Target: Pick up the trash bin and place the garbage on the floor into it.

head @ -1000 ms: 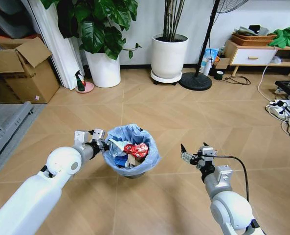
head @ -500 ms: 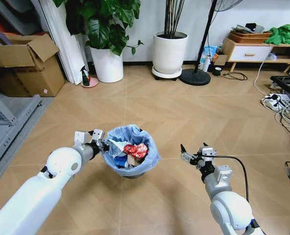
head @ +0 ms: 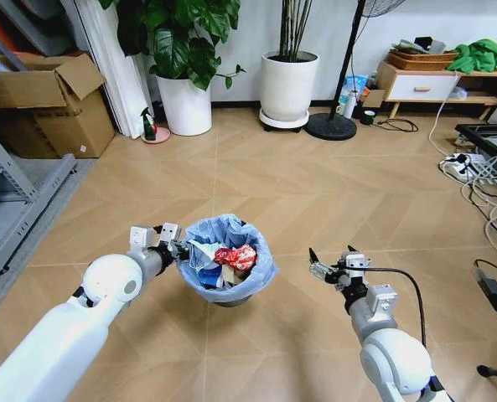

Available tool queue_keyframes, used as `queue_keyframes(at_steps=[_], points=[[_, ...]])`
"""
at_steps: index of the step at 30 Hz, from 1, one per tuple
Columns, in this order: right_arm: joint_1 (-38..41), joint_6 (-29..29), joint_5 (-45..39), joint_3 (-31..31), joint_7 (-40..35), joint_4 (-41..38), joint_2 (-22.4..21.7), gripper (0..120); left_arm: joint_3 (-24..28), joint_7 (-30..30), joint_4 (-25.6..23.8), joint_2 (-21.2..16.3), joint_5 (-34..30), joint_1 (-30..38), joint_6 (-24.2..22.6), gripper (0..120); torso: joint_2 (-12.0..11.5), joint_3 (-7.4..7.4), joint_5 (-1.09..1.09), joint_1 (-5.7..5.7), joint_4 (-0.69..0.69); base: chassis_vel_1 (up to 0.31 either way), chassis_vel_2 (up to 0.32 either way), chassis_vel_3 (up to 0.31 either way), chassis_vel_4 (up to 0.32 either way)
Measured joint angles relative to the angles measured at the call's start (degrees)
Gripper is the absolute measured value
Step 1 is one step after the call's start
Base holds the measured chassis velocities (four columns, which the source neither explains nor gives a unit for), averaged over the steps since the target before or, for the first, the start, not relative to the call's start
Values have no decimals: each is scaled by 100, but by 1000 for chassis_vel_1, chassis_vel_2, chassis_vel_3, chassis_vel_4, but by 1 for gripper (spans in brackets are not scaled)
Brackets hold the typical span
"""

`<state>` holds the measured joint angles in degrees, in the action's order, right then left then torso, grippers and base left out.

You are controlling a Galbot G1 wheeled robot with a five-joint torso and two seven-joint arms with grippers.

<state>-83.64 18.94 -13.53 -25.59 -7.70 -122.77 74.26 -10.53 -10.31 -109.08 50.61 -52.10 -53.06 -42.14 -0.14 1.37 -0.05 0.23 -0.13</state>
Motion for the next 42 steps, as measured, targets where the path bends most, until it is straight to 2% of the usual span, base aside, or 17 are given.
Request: queue_keyframes(at_steps=[17, 23, 31, 33, 42], points=[[47, -114, -22, 34, 22, 72, -11, 100, -39, -6, 0, 11, 17, -85, 0, 0, 0, -1, 0, -1, -1, 113, -108, -111, 107], [61, -137, -24, 15, 15, 113, -5, 100, -240, -79, 92, -111, 19, -245, 0, 0, 0, 0, 0, 0, 1, 14, -9, -10, 12], [38, -137, -22, 2, 1, 111, 8, 100, -516, -152, 536, -134, 19, -354, 0, 0, 0, 0, 0, 0, 0, 0, 0, 0, 0], [17, -141, -27, -33, -12, 105, -13, 100, -633, -119, 791, -101, 97, -424, 0, 0, 0, 0, 0, 0, 0, 0, 0, 0, 0], [16, -155, -65, -66, -54, 104, -42, 100, -802, -89, 1359, 87, 244, -450, 0, 0, 0, 0, -1, 0, 1, 0, 0, 0, 0]])
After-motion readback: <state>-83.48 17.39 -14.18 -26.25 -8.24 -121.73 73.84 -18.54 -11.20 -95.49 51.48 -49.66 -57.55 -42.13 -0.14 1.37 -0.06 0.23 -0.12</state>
